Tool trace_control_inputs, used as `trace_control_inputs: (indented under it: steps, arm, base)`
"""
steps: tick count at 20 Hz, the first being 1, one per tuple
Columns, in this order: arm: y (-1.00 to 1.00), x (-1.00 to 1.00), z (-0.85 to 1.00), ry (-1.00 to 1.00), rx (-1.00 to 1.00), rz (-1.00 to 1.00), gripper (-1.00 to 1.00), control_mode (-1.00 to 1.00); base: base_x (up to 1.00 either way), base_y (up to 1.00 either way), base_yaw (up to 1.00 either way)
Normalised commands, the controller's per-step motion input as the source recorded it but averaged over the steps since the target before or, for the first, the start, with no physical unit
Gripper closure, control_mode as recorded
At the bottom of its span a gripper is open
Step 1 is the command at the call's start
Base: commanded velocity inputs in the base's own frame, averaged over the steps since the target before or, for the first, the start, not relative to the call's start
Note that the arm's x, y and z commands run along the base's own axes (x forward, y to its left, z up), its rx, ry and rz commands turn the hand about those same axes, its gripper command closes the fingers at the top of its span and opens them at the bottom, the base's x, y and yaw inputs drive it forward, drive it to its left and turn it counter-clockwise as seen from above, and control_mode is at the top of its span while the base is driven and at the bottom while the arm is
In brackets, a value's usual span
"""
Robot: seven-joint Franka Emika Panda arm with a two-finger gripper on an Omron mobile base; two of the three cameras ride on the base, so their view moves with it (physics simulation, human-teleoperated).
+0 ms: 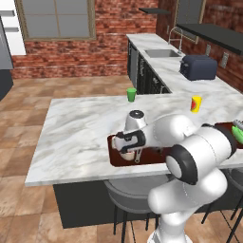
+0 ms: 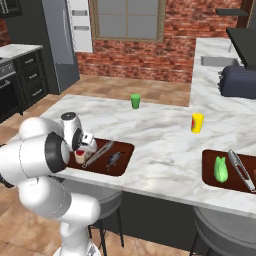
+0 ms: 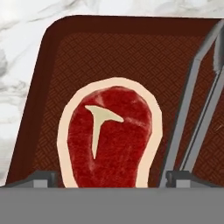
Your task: Gather the sweet potato and corn from the fridge and place them on a tray on the dining counter. Then gather the fish and steak from the fridge and place them on the other tray.
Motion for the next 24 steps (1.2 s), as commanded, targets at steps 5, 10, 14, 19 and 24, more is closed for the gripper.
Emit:
trace_control_inputs:
  steps: [5,10,14,19,24]
  arm:
    - [-0.01,-0.08,0.46,0.06,0.00,-0.03,-1.00,-1.00]
    - [0.00,-0.28,0.48,0.04,0.00,-0.06,-1.00,-1.00]
    - [-0.06,-0.70,0.45,0.00,0.00,-0.06,-1.00,-1.00]
    - [-0.15,-0.87,0.44,0.00,0.00,-0.03,-1.00,-1.00]
    - [-0.27,-0.80,0.60,0.00,0.00,-0.04,-1.00,-1.00]
  base:
    - [0.00,0.00,0.00]
    - [0.00,0.00,0.00]
    - [0.00,0.00,0.00]
    - [0.00,0.00,0.00]
    - [0.00,0.00,0.00]
